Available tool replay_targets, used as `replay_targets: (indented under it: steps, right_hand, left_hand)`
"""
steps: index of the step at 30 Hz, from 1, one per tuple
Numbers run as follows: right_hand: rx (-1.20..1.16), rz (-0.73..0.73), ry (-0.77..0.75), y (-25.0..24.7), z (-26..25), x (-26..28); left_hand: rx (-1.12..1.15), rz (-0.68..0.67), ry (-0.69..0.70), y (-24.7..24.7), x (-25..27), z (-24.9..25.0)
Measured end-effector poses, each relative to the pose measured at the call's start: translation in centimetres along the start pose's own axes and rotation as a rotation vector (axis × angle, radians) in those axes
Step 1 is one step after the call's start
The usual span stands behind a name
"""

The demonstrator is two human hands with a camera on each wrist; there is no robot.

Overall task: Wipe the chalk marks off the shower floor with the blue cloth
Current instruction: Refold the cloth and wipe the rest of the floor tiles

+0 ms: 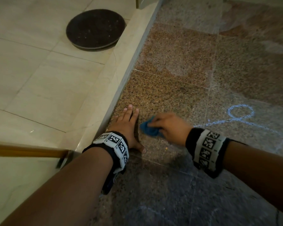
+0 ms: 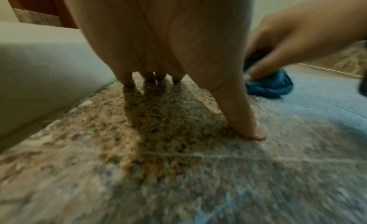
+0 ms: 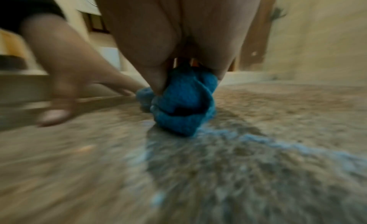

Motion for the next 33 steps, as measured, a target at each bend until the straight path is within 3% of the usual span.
replay_targets:
  steps: [2,4,8,10,13,15,17,21,23,26,28,33]
  right_hand:
    - [-0.007,0.075,0.203,-1.2,2.9,-0.9]
    - [0.1,0.031,0.267,-0.8,2.5,-0.8]
    - [0.172,-0.129,-0.104,2.1,-4.8,2.0]
    - [0.144,-0.142,-0.177,1.8,-4.3,1.8]
    - [0.018,0.049,0.02,-0.8,0.6,-0.8]
    - [0.021,0.086,0.189,-1.4,2.9,-1.1]
    - [0.046,0.055,0.14,-0.6,1.1,-0.2]
    - [0.022,-0.151,-0.116,2.5,-4.5,3.5]
    - [0.002,-0.141,-0.104,1.8,-3.1,3.0]
    - [-0.06,0.027,0.113,-0.6,1.6,1.1]
    - [-0.038,0.056,0.208,-0.8,3.2,0.9]
    - [-0.037,-0.122,0.004,1.7,-1.5,4.3]
  left_hand:
    - [-0.003,0.005,0.003,-0.2,0.2,0.2]
    - [-0.001,0.011,0.001,-0.3,0.2,0.2]
    - [0.018,0.014,-0.001,-0.2,0.0,0.1]
    - [0.022,0.013,-0.001,-0.1,0.0,0.1]
    - [0.011,0.023,-0.002,-0.1,0.0,0.1]
    - [0.005,0.022,0.0,-0.1,0.0,0.1]
    - [0.012,0.022,0.002,-0.1,0.0,0.0]
    - [0.017,0.025,-0.009,0.0,-0.2,-0.2]
    - [0.022,0.015,-0.012,0.1,-0.2,-0.1]
    - [0.024,0.009,-0.007,0.0,0.1,0.0]
    - [0.02,0.007,-0.005,-0.1,0.1,0.0]
    - [0.018,0.003,-0.015,0.1,0.0,-0.1]
Point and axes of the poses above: each hand's wrist, its own x-axis away from the middle knuckle, its own y-axis out of the palm, z = x × y, the point moved 9 cm from there along -x, towards the middle knuckle, and after that the axes turned 6 degrees about z, right-handed, at the moved point
